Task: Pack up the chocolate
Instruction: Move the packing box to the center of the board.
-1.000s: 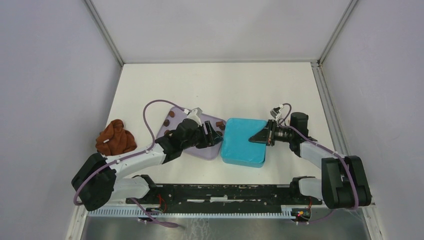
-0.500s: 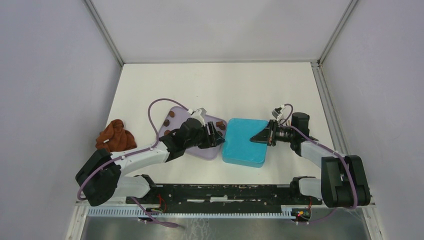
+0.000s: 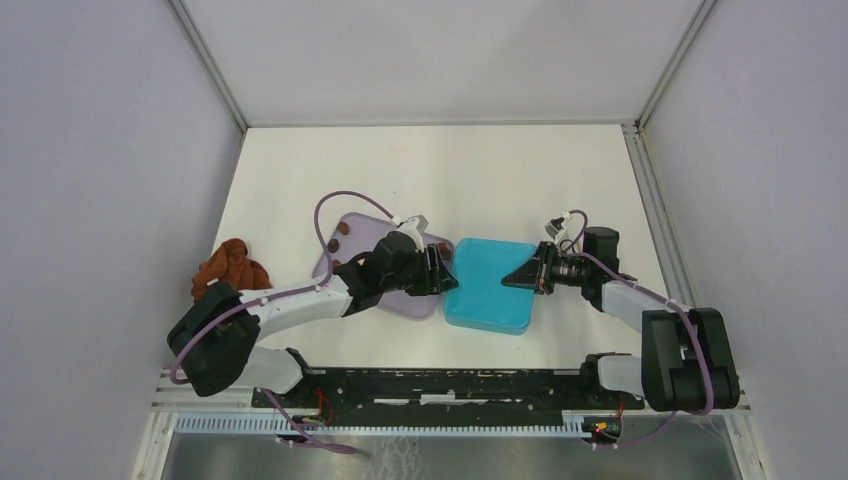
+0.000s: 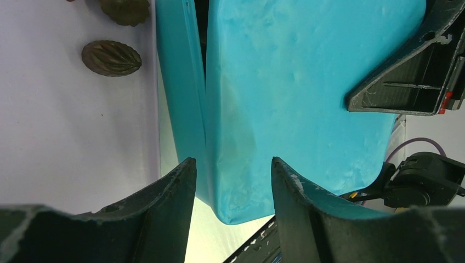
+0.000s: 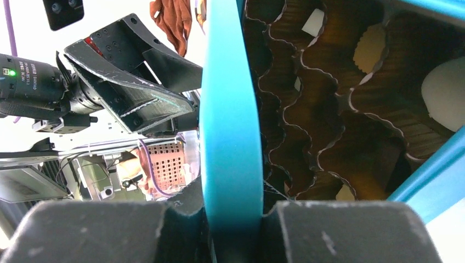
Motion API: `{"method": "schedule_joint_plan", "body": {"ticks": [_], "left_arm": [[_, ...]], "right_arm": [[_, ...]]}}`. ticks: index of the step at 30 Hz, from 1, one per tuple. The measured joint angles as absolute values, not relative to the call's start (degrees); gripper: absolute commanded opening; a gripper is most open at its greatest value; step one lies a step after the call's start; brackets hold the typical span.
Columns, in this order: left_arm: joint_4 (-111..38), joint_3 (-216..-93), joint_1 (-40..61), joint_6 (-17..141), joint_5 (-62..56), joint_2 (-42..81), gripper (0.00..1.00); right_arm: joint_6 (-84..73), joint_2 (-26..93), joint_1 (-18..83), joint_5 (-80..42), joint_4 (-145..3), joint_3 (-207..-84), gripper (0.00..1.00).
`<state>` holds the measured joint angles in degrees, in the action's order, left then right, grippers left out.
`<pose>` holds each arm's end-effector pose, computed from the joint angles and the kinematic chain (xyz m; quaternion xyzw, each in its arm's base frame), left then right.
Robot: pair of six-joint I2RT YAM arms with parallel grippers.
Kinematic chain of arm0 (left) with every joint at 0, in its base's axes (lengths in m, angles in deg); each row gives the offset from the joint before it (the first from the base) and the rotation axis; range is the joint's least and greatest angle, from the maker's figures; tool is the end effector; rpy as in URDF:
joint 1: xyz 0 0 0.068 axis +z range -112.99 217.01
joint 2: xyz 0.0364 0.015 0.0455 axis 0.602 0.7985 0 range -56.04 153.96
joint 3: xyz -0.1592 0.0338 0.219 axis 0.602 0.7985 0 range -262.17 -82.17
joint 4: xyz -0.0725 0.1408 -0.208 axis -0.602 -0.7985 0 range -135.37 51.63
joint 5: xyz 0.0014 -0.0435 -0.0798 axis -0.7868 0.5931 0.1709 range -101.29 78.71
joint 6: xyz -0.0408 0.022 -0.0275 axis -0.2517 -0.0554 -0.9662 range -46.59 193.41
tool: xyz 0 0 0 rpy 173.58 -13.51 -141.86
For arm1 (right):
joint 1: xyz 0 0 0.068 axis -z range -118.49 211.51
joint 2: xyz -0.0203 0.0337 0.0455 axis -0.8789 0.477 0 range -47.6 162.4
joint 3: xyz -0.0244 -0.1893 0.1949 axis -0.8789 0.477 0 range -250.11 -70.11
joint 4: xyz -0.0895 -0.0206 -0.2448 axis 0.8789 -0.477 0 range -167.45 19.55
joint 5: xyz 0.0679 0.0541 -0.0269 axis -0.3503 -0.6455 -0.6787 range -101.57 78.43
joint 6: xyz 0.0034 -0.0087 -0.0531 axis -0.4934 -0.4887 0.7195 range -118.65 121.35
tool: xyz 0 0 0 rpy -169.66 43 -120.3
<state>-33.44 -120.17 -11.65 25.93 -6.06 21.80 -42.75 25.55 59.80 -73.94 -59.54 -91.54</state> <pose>0.1829 -0.2130 0.1982 0.0302 0.8855 -0.3707 0.2786 0.2097 0.0379 0.1518 0.0803 0.8032 0.5723 0.1447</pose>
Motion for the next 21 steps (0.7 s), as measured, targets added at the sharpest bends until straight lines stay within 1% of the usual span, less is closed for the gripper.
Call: {"method": "schedule_joint_plan", "body": {"ticks": [10,14,19,21], "left_arm": [[-34.4,-121.98,-11.81,26.65,-5.2,24.33,0.58],[-35.08,-123.34,-11.89,27.09,-5.14,25.73,0.57],[-35.34,-124.91,-11.91,27.52,-5.14,28.16,0.56],[-35.74,-125.43,-11.96,27.59,-5.14,28.75,0.55]], "right_arm": [[-40.08,25.92,60.17,-73.28,-62.6,-92.48,0.21],[-38.4,26.09,60.37,-72.96,-64.26,-93.49,0.27],[-35.97,26.09,60.72,-72.3,-66.01,-94.8,0.3],[-35.34,26.09,60.8,-72.06,-66.62,-94.93,0.33]]}}
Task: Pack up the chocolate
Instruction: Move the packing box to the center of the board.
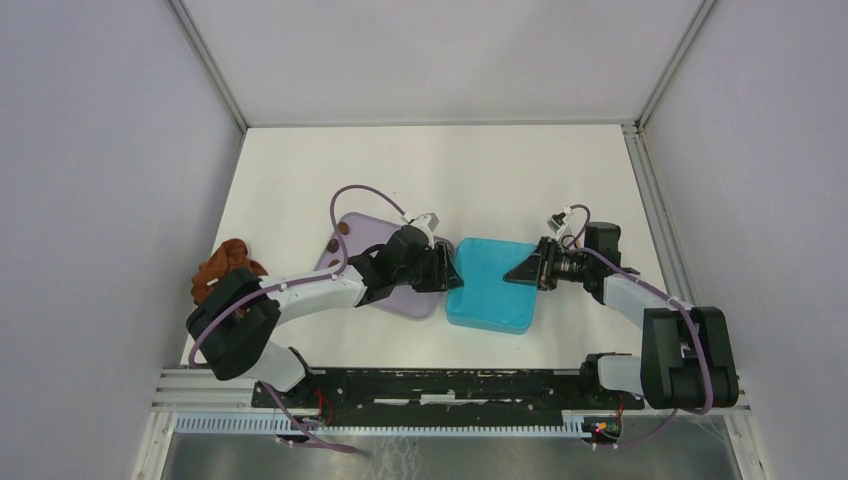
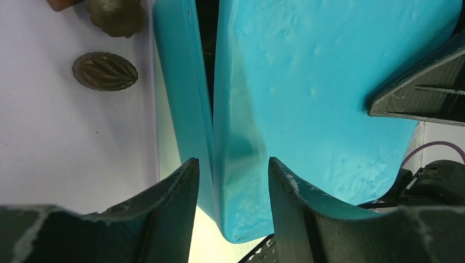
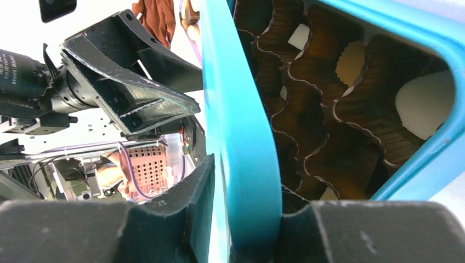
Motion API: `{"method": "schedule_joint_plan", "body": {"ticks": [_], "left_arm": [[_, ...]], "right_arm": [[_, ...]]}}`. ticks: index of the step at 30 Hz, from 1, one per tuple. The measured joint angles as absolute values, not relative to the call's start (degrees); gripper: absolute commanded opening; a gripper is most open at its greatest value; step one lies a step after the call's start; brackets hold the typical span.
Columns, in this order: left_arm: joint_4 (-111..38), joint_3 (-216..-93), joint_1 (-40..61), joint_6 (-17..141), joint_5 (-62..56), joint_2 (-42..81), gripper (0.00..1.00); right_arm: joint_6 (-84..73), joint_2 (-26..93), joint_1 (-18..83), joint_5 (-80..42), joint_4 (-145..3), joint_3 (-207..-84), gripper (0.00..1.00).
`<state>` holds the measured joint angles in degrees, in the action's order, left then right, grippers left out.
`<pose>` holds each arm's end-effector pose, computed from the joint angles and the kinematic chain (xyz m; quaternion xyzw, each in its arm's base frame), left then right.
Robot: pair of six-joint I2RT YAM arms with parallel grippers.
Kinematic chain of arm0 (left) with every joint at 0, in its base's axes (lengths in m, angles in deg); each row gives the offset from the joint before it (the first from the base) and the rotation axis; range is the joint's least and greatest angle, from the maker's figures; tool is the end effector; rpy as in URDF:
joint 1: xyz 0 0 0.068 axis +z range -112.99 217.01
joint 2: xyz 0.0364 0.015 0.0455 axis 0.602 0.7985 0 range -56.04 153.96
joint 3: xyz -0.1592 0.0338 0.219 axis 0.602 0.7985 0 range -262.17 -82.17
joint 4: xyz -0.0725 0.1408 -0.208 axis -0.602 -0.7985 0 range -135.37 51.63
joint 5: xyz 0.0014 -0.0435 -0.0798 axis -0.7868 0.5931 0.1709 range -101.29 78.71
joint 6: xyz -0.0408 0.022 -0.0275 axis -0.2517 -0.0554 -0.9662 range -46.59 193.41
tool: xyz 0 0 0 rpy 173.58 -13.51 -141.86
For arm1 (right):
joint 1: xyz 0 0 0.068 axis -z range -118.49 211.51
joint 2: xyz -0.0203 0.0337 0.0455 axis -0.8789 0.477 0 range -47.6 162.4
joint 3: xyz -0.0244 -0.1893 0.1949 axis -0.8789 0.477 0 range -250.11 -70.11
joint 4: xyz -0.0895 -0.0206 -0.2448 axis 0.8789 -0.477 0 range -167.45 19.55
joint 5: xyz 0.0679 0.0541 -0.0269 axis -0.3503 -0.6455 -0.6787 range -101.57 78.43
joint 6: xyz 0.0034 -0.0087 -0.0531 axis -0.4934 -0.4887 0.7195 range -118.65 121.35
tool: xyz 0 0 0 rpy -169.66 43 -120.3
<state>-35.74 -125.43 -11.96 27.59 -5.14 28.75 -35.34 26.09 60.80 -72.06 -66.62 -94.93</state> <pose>0.1969 -0.2322 0.1903 0.0479 0.8999 -0.3498 0.2559 0.2164 0.0337 0.1570 0.0634 0.8187 0.5467 0.1637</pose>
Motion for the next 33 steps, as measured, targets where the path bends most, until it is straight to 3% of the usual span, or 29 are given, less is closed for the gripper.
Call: {"method": "schedule_joint_plan", "body": {"ticks": [13,27,33], "left_arm": [[-38.05,-129.0,-11.98,28.09,-5.23,32.09,0.53],[-39.78,-131.55,-11.98,28.44,-5.2,34.15,0.54],[-39.85,-131.84,-11.98,28.6,-5.09,34.26,0.59]], "right_arm": [[-28.39,26.07,64.15,-69.63,-74.38,-98.17,0.52],[-18.68,29.37,65.39,-65.96,-82.2,-105.71,0.56],[-15.23,33.06,65.39,-65.52,-85.2,-109.47,0.58]]}}
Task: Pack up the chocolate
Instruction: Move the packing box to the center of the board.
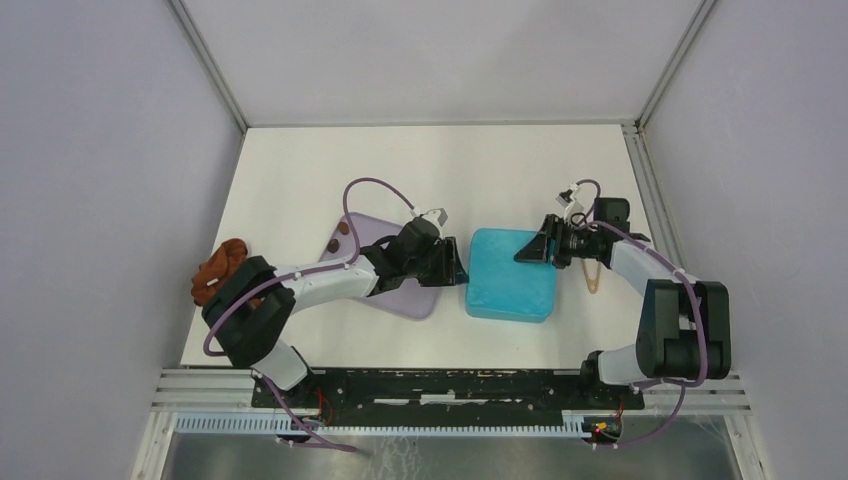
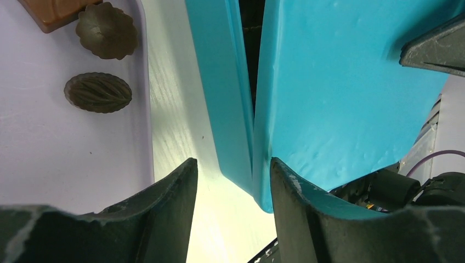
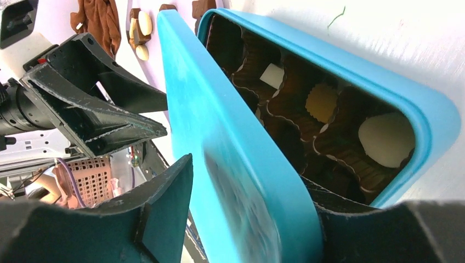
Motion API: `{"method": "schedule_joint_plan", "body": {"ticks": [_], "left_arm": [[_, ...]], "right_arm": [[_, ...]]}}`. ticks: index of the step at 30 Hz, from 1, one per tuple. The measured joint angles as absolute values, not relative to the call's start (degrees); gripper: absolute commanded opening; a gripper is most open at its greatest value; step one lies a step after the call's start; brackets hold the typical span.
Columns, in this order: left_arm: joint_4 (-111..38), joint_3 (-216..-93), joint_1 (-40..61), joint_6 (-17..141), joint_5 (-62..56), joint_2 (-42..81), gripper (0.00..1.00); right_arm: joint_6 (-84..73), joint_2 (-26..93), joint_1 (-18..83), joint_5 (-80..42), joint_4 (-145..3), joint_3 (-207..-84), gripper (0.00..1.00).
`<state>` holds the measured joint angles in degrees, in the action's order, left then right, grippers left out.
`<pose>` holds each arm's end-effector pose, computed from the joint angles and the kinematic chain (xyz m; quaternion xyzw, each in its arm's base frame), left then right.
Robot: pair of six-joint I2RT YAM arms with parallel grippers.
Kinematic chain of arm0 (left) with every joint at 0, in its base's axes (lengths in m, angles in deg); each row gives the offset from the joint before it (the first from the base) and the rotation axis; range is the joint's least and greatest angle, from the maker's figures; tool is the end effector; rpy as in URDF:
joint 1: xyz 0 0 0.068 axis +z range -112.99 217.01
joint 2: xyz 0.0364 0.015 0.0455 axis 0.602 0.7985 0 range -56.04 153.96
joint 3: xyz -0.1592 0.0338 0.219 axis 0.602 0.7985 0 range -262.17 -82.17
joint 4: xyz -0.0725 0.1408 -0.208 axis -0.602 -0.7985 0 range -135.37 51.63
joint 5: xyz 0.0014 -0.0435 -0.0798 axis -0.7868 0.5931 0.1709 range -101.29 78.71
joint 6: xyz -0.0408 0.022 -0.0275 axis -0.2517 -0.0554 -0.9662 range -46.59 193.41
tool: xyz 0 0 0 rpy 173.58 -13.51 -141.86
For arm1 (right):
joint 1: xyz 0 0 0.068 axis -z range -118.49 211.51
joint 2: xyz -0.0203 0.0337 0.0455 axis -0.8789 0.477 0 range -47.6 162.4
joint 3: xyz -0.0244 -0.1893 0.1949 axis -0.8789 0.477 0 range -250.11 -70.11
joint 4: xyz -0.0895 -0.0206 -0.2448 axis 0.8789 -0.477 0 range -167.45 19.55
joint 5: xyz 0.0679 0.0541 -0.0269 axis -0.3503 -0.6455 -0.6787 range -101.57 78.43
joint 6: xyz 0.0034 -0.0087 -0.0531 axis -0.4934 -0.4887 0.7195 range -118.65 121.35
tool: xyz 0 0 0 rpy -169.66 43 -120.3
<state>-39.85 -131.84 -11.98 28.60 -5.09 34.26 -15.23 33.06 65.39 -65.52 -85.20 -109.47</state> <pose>0.2120 -0.2498 0.1903 0.0552 0.9112 -0.3297 0.2408 0.2551 0.0116 0.1786 0.0211 0.8624 0.4599 0.2106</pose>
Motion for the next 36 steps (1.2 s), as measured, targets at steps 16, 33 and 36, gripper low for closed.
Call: {"method": "schedule_joint_plan", "body": {"ticks": [16,33,36], "left_arm": [[-36.26,-131.99,-12.0,28.77,-1.75,35.39,0.62],[-36.07,-134.83,-11.98,30.39,-0.37,38.91,0.62],[-36.07,-134.83,-11.98,30.5,-0.2,39.07,0.62]], "right_arm": [[-8.85,39.93,65.39,-64.89,-90.49,-117.27,0.69],[-4.65,43.49,65.39,-63.89,-93.74,-121.97,0.8],[-3.8,43.86,65.41,-63.78,-94.44,-122.82,0.8]]}}
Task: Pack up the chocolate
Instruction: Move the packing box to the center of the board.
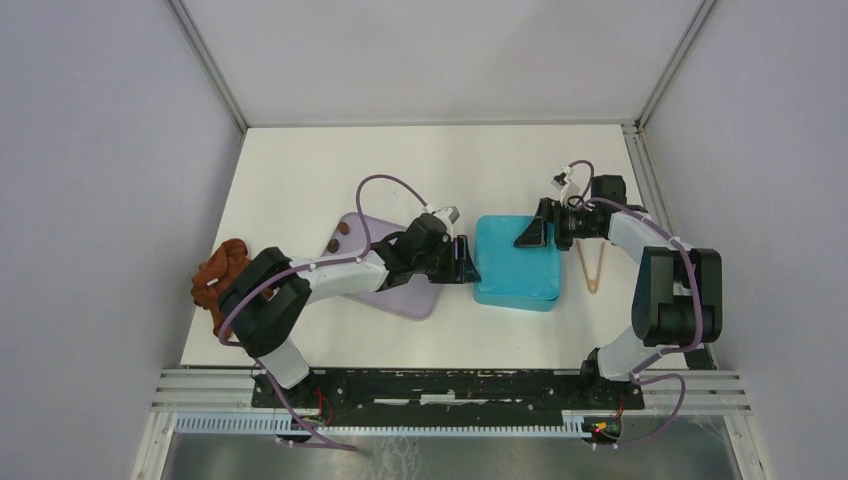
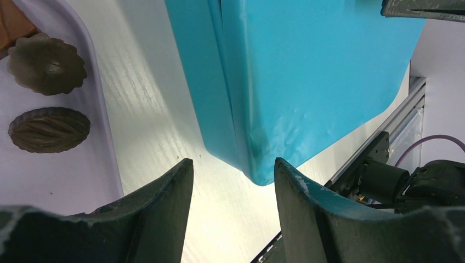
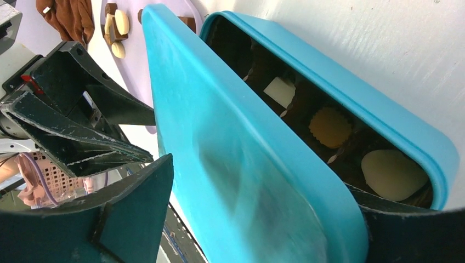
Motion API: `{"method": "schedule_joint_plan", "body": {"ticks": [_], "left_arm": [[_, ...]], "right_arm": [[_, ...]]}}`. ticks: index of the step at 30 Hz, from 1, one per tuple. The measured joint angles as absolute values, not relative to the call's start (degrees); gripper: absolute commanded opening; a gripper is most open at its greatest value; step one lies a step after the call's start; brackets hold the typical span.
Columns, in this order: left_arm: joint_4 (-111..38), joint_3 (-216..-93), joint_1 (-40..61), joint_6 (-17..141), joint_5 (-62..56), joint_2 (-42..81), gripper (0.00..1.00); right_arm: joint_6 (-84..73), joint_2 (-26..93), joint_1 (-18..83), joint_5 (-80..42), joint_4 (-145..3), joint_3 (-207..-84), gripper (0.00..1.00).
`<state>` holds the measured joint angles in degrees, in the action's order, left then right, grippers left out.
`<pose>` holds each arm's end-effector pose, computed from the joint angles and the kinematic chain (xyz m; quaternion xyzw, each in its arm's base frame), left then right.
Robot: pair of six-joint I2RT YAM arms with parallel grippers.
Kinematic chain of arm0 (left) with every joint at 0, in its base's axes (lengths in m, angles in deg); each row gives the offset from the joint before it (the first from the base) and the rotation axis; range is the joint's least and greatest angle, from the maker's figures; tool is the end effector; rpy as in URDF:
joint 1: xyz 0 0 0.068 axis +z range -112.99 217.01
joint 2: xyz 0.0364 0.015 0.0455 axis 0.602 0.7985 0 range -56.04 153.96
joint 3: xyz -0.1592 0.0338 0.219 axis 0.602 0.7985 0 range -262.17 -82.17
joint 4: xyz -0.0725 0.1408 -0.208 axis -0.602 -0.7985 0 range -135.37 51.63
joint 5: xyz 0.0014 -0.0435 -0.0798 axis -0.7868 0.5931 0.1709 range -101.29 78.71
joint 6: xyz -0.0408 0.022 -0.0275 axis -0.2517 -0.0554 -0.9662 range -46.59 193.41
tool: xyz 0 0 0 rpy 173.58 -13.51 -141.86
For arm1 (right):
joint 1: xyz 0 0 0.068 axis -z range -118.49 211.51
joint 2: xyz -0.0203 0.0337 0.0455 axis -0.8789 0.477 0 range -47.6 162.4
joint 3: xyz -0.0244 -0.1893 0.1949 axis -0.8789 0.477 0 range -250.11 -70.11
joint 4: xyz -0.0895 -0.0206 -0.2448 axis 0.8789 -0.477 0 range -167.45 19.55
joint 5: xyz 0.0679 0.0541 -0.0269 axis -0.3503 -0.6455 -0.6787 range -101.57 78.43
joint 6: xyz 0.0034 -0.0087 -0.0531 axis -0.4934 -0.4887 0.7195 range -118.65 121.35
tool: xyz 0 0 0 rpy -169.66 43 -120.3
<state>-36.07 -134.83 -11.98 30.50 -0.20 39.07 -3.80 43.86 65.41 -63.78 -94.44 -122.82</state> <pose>0.2232 -0.2673 0.1853 0.0885 0.8992 -0.3624 0.2286 0.3004 0.0078 0.1856 -0.0345 0.8782 0.4299 0.2069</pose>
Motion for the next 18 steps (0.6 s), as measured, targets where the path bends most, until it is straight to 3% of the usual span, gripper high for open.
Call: {"method": "schedule_joint_plan", "body": {"ticks": [18], "left_arm": [[-32.59,-135.07,-11.98,31.26,1.55,39.92,0.65]], "right_arm": [[1.54,46.24,66.53,-63.71,-97.61,-126.28,0.85]]}}
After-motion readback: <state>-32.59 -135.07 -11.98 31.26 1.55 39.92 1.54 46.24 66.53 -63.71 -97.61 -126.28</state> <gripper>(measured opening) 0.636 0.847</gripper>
